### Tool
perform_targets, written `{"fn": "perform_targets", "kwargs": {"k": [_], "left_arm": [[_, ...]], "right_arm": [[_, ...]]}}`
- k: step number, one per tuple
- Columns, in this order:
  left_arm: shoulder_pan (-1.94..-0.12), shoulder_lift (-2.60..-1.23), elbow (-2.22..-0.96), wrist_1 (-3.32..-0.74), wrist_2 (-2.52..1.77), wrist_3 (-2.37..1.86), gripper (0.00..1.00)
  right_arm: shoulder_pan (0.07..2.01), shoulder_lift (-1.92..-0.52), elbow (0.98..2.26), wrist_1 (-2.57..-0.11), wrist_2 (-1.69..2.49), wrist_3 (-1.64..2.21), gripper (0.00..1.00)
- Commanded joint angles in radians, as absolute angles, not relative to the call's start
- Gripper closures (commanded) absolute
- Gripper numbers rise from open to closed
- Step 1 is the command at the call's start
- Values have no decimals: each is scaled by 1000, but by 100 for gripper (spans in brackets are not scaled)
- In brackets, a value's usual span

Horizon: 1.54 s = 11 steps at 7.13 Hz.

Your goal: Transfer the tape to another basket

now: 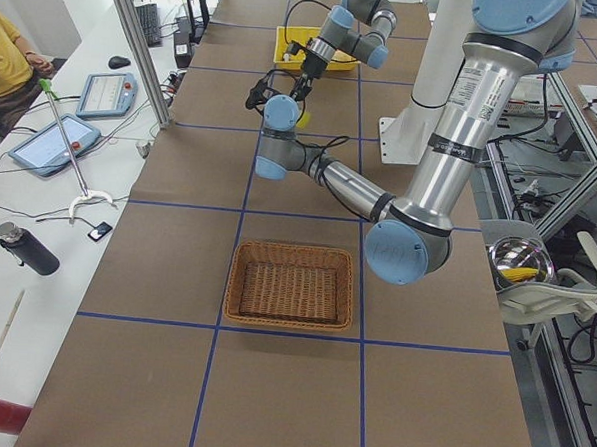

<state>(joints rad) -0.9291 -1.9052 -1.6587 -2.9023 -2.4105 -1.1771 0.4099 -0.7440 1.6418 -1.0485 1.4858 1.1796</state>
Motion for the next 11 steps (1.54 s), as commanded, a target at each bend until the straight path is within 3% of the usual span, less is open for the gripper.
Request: {"fn": "perform_targets", "kwargs": {"k": [1,3,4,5,6,7,8,11], "left_arm": [[-919,-1905,-1657,-2902,-2407,-1177,1],[-919,-1905,-1658,-2902,-2407,-1177,1],[-916,-1905,-1660,-2902,-2407,-1178,6],[-911,-1905,-1658,-2902,-2407,-1178,41],[-910,-1904,-1658,-2902,-2407,-1180,88],[-910,-1896,-1657,-2901,-2413,-1186,100],[-908,-1898,-1658,-2901,-2411,-1189,100],[-910,-1898,-1667,-2902,-2407,-1221,100]], "right_arm": [[410,-736,1641,-1048,1485,1180,100],[410,-736,1641,-1048,1483,1180,100],[410,-736,1641,-1048,1483,1180,100],[410,-736,1641,-1048,1482,1180,100],[410,-735,1643,-1045,1477,1181,100],[410,-732,1640,-1026,1432,1193,22],[407,-735,1641,-1023,1380,1251,0],[407,-753,1655,-1023,1387,1247,0]]}}
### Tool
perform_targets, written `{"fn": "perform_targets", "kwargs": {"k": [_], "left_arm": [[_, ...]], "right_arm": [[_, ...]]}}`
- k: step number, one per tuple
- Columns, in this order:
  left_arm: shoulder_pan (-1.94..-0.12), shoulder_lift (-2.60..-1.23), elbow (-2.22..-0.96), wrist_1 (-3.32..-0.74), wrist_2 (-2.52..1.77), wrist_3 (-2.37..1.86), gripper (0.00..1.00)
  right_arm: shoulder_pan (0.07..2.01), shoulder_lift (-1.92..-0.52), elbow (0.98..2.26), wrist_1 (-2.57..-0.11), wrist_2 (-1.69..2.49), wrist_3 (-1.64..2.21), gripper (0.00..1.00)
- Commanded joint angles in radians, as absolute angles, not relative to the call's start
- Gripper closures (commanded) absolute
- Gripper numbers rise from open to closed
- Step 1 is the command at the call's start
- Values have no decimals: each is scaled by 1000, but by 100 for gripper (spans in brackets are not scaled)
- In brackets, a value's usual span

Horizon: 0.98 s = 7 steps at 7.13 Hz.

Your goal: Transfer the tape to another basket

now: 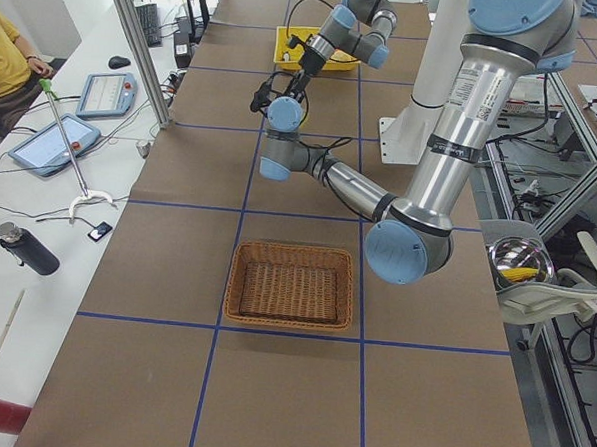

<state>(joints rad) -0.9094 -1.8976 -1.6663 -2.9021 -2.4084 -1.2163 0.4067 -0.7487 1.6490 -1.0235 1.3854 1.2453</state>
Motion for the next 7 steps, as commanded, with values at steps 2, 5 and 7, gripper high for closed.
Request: {"fn": "perform_targets", "kwargs": {"k": [2,5,7], "left_arm": [[-908,-1898,-1666,-2901,-2407,-1221,100],[-910,-1891,-1657,-2899,-2410,-1218,100],[-917,-1876,-1660,-2899,-2414,-1216,100]], "right_arm": [[407,-790,1698,-1023,1403,1236,0],[408,-877,1809,-1023,1516,1210,0],[467,-955,1809,-1037,1523,1180,0]]}}
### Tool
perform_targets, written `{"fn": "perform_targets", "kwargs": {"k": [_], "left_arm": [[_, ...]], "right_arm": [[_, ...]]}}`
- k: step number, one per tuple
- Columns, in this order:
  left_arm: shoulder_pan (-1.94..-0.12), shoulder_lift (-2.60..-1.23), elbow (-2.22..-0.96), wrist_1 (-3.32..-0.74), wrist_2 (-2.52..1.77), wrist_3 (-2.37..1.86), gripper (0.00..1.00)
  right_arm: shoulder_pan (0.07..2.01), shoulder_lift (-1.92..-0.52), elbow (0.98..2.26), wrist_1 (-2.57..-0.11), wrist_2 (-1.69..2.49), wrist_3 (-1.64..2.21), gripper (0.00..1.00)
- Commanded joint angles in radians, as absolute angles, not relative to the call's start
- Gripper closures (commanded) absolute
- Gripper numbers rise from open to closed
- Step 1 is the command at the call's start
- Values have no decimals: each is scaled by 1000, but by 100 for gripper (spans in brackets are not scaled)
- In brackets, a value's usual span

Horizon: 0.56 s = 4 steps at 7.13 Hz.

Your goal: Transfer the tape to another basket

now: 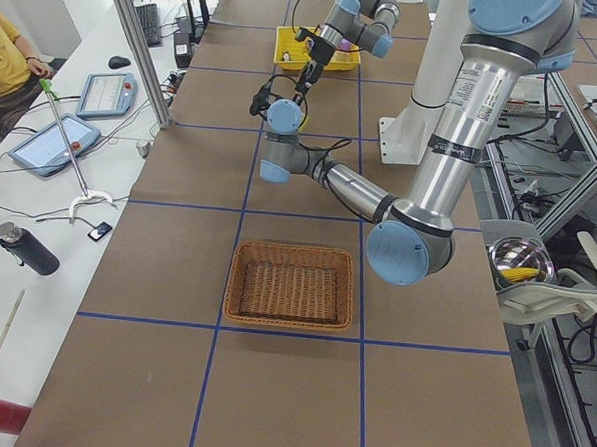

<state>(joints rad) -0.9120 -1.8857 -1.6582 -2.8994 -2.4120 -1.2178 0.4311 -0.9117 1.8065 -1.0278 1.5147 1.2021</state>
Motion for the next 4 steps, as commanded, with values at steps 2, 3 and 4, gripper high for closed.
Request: {"fn": "perform_targets", "kwargs": {"k": [2,3,4], "left_arm": [[-969,-1835,-1660,-2899,-2434,-1209,100],[-1027,-1812,-1658,-2896,-2494,-1207,100],[-1081,-1765,-1658,-2905,-2552,-1204,100]], "right_arm": [[645,-1011,1799,-1133,1729,1076,0],[729,-1046,1798,-1210,1824,1050,0],[802,-1089,1796,-1288,1886,890,0]]}}
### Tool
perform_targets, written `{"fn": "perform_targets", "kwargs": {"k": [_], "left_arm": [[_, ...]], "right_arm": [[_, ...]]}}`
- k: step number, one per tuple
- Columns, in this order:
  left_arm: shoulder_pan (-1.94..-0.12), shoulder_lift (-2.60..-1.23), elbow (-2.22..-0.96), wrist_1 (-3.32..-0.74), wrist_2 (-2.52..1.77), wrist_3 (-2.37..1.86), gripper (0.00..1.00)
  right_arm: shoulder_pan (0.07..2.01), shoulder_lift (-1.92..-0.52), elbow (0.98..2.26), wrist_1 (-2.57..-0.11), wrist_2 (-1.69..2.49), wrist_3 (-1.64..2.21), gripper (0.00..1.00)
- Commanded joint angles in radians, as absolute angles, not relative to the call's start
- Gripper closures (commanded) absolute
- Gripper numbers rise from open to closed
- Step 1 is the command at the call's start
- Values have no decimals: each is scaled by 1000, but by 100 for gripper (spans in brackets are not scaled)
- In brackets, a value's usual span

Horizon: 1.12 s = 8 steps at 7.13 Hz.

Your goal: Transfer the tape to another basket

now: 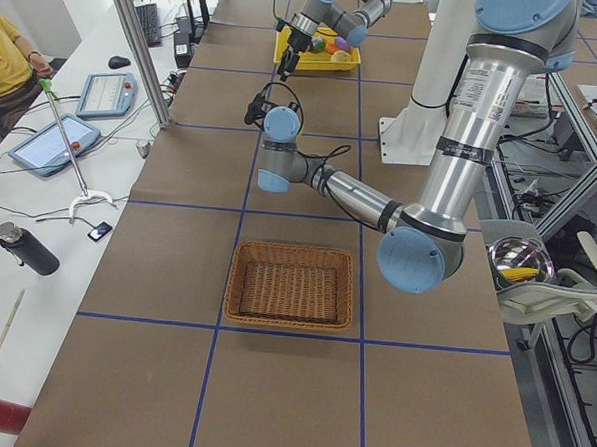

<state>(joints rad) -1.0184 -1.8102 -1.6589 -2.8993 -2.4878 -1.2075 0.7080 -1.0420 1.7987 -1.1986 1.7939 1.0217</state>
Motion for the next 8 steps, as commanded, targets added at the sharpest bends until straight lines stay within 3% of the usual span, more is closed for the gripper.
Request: {"fn": "perform_targets", "kwargs": {"k": [1,4,6,8], "left_arm": [[-1107,-1676,-1658,-2955,-2563,-1204,100],[-1224,-1527,-1597,-3037,-2633,-1204,100],[-1294,-1517,-1371,-3234,-2736,-1204,100],[-1360,-1517,-1254,-3315,-2782,-1204,100]], "right_arm": [[880,-1123,1798,-1369,1941,730,0],[1104,-1309,1796,-1401,2110,332,0],[1199,-1426,1793,-1394,2143,202,0],[1279,-1512,1766,-1393,2148,76,0]]}}
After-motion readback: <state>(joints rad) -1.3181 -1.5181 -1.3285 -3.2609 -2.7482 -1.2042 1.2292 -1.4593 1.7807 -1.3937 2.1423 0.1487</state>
